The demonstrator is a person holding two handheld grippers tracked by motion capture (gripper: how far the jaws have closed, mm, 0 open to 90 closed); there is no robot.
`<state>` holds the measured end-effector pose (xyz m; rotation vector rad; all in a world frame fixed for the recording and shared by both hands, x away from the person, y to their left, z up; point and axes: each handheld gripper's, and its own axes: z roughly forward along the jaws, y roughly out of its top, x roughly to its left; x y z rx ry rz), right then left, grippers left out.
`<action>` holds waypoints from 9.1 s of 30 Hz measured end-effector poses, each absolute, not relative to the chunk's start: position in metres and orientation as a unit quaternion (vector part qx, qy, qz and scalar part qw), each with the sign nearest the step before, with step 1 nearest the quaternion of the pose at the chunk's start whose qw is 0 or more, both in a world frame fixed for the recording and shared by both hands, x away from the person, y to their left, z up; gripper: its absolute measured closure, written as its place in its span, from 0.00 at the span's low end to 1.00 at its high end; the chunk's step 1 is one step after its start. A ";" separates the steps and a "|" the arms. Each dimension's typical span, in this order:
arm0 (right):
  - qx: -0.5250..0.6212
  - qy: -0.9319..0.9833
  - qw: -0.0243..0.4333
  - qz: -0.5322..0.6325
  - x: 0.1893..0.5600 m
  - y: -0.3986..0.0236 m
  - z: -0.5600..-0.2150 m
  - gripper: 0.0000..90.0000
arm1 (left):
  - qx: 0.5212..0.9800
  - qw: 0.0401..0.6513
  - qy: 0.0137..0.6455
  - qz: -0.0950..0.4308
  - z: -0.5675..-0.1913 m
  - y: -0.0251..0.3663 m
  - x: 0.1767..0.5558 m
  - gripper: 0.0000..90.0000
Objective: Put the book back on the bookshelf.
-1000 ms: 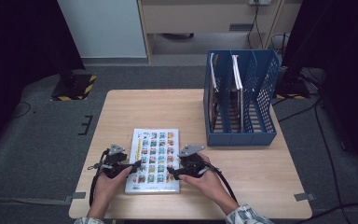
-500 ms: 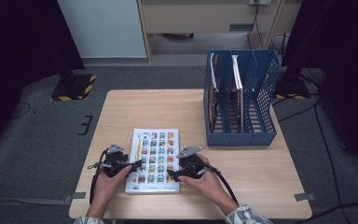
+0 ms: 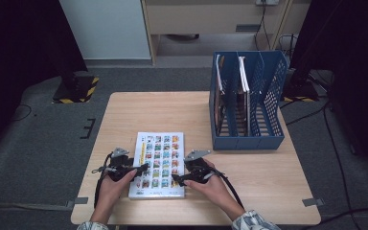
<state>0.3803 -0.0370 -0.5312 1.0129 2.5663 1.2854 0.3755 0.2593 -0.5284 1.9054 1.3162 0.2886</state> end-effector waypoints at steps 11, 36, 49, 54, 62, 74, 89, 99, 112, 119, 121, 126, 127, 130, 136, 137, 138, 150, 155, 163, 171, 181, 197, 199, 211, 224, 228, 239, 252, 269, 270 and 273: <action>0.348 0.835 0.028 0.426 0.381 -0.037 -0.534 0.22 | 0.737 0.389 0.537 0.127 -0.522 0.256 0.374 0.35; 0.343 0.837 0.028 0.426 0.380 -0.037 -0.535 0.21 | 0.736 0.415 0.525 0.100 -0.517 0.248 0.375 0.48; 0.338 0.839 0.031 0.425 0.380 -0.037 -0.535 0.17 | 0.732 0.431 0.508 0.145 -0.510 0.244 0.368 0.86; 0.336 0.841 0.031 0.422 0.381 -0.037 -0.535 0.14 | 0.735 0.439 0.488 0.168 -0.504 0.239 0.363 0.90; 0.330 0.844 0.031 0.422 0.381 -0.037 -0.535 0.13 | 0.747 0.427 0.473 0.192 -0.500 0.233 0.360 0.91; 0.325 0.845 0.032 0.423 0.384 -0.034 -0.536 0.12 | 0.740 0.432 0.504 0.110 -0.513 0.251 0.383 0.73; 0.321 0.848 0.029 0.421 0.386 -0.035 -0.536 0.11 | 0.729 0.450 0.501 0.119 -0.512 0.239 0.394 0.89; 0.323 0.849 0.028 0.418 0.389 -0.039 -0.535 0.11 | 0.740 0.461 0.450 0.191 -0.493 0.226 0.375 0.92; 0.323 0.838 -0.014 0.439 0.401 -0.038 -0.536 0.11 | 0.729 0.501 0.418 0.207 -0.474 0.225 0.360 0.92; 0.323 0.833 -0.025 0.448 0.407 -0.034 -0.537 0.11 | 0.725 0.504 0.426 0.196 -0.479 0.230 0.364 0.92; 0.321 0.834 -0.021 0.449 0.407 -0.034 -0.538 0.12 | 0.726 0.492 0.440 0.195 -0.484 0.232 0.367 0.91; 0.321 0.831 -0.018 0.453 0.406 -0.034 -0.539 0.12 | 0.728 0.463 0.468 0.192 -0.499 0.238 0.376 0.86; 0.320 0.831 -0.017 0.454 0.406 -0.034 -0.539 0.12 | 0.731 0.452 0.471 0.198 -0.501 0.239 0.377 0.81; 0.320 0.831 -0.015 0.455 0.405 -0.034 -0.539 0.12 | 0.724 0.427 0.493 0.225 -0.503 0.242 0.379 0.55; 0.322 0.830 -0.015 0.456 0.405 -0.034 -0.539 0.12 | 0.724 0.392 0.513 0.242 -0.507 0.253 0.379 0.35; 0.322 0.830 -0.015 0.456 0.405 -0.034 -0.539 0.12 | 0.726 0.387 0.514 0.243 -0.509 0.254 0.379 0.34; 0.322 0.830 -0.015 0.456 0.405 -0.034 -0.539 0.12 | 0.728 0.384 0.513 0.242 -0.511 0.254 0.380 0.34; 0.319 0.831 -0.013 0.455 0.405 -0.033 -0.539 0.11 | 0.731 0.385 0.536 0.173 -0.527 0.256 0.385 0.30; 0.318 0.836 -0.007 0.448 0.408 -0.028 -0.538 0.10 | 0.725 0.396 0.541 0.160 -0.530 0.259 0.385 0.30; 0.329 0.829 -0.016 0.451 0.420 -0.019 -0.538 0.10 | 0.725 0.398 0.539 0.159 -0.531 0.260 0.385 0.30; 0.333 0.829 -0.023 0.449 0.433 -0.007 -0.538 0.10 | 0.725 0.401 0.538 0.159 -0.531 0.259 0.384 0.30; 0.355 0.814 -0.050 0.458 0.446 0.007 -0.537 0.15 | 0.726 0.402 0.535 0.158 -0.531 0.258 0.384 0.30; 0.344 0.821 -0.040 0.454 0.445 0.007 -0.522 0.29 | 0.725 0.401 0.537 0.159 -0.531 0.258 0.383 0.30; 0.341 0.825 -0.041 0.449 0.445 0.009 -0.519 0.30 | 0.725 0.402 0.537 0.158 -0.531 0.258 0.383 0.30; 0.358 0.830 -0.063 0.423 0.454 0.029 -0.514 0.27 | 0.725 0.401 0.538 0.156 -0.531 0.259 0.384 0.30; 0.386 0.812 -0.006 0.437 0.451 0.031 -0.497 0.76 | 0.722 0.400 0.539 0.167 -0.526 0.260 0.385 0.22; 0.360 0.819 0.022 0.447 0.447 0.032 -0.487 0.78 | 0.718 0.428 0.526 0.160 -0.523 0.267 0.384 0.20; 0.313 0.809 0.086 0.490 0.437 0.020 -0.472 0.79 | 0.747 0.424 0.497 0.126 -0.523 0.272 0.377 0.20; 0.290 0.789 0.105 0.531 0.435 0.013 -0.461 0.80 | 0.756 0.445 0.474 0.081 -0.528 0.267 0.381 0.28; 0.265 0.769 0.111 0.571 0.433 0.006 -0.455 0.81 | 0.731 0.461 0.495 0.096 -0.515 0.273 0.383 0.72; 0.264 0.770 0.110 0.571 0.433 0.006 -0.455 0.81 | 0.731 0.459 0.495 0.097 -0.515 0.273 0.383 0.73; 0.254 0.775 0.114 0.567 0.431 0.005 -0.455 0.80 | 0.733 0.458 0.493 0.101 -0.514 0.272 0.382 0.75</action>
